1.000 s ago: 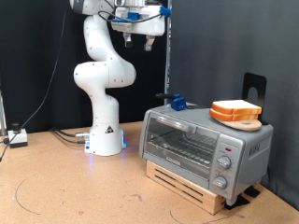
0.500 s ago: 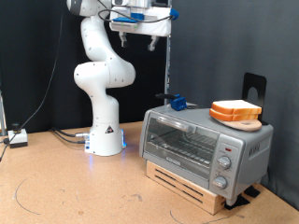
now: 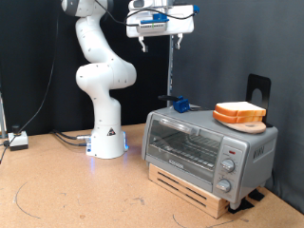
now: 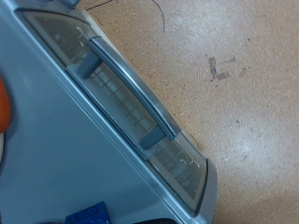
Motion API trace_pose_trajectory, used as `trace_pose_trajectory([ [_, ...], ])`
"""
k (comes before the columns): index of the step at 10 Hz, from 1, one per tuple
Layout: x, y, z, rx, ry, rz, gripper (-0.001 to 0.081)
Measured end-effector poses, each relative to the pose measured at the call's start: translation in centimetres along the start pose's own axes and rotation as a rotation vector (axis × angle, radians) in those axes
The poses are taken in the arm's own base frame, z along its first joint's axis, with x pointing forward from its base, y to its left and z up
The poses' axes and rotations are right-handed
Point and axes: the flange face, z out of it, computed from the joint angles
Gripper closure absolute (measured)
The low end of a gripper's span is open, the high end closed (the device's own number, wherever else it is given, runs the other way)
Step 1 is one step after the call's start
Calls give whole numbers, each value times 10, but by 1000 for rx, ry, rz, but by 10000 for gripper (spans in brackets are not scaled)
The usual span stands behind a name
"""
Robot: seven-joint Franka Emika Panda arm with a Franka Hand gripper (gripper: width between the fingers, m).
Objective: Make a piece of toast with the oven
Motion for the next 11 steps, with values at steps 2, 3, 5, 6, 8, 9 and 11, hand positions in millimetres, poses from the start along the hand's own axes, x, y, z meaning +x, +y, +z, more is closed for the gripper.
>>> trace_pose_trajectory([
  [2, -2, -1, 2, 25, -76, -150, 2],
  [3, 1, -1, 7, 32, -124, -266, 2],
  [5, 7, -11, 28, 4, -187, -477, 2],
  [6, 7, -10, 27, 7, -187, -442, 2],
  [8, 6, -9, 33, 39, -228, -424, 2],
  [9, 8, -9, 43, 40, -235, -432, 2],
  [11, 18, -10, 71, 33, -249, -470, 2],
])
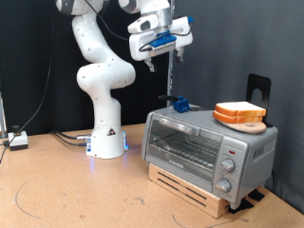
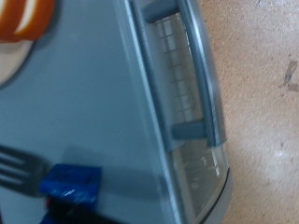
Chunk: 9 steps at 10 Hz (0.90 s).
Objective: Make a piece of toast with the oven
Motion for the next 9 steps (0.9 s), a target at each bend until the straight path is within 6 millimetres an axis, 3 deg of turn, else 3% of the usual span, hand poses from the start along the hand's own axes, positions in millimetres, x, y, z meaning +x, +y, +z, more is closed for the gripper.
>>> trace_pose_trajectory([
  [4, 27, 4, 41, -28, 25, -2, 2],
  [7, 26, 6, 48, 62, -20, -136, 2],
  [9, 31, 18, 70, 93, -7, -206, 2],
])
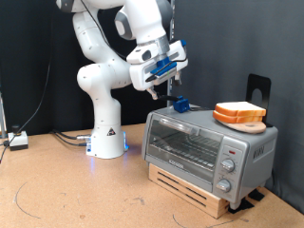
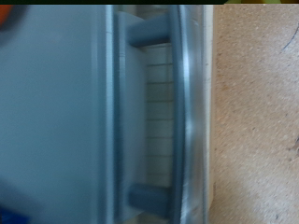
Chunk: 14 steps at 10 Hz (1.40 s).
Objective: Make a piece of toast with the oven
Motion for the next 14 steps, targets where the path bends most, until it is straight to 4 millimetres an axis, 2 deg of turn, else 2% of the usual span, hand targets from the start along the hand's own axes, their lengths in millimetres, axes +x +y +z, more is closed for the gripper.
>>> trace_pose_trajectory([
  [1, 0, 3, 8, 5, 18, -6, 2],
  [4, -5, 8, 15, -11, -29, -22, 2],
  [8, -9, 30, 58, -63, -35, -9, 2],
  [11, 0, 36, 84, -97, -15, -9, 2],
  [14, 14, 45, 88, -100, 6, 14, 2],
])
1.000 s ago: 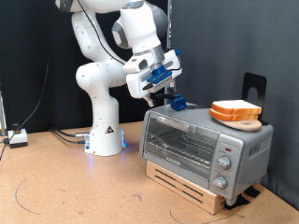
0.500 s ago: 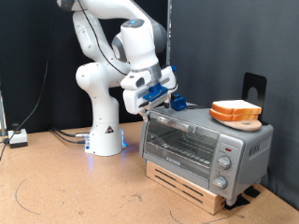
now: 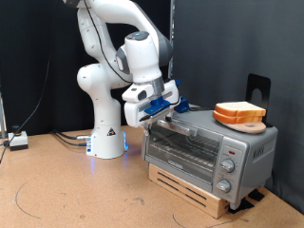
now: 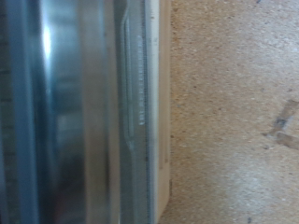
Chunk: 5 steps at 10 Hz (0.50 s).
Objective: Make a piece of toast with the oven
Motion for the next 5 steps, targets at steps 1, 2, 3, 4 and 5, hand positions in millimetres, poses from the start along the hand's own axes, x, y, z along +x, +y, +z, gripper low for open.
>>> trace_pose_trajectory([
  [1, 7, 8, -1, -6, 12, 16, 2],
  [2, 15, 17, -2, -11, 26, 29, 2],
  [3, 23, 25, -3, -17, 40, 32, 2],
  [4, 30, 33, -2, -24, 54, 31, 2],
  [5, 37, 41, 0, -35, 67, 36, 2],
])
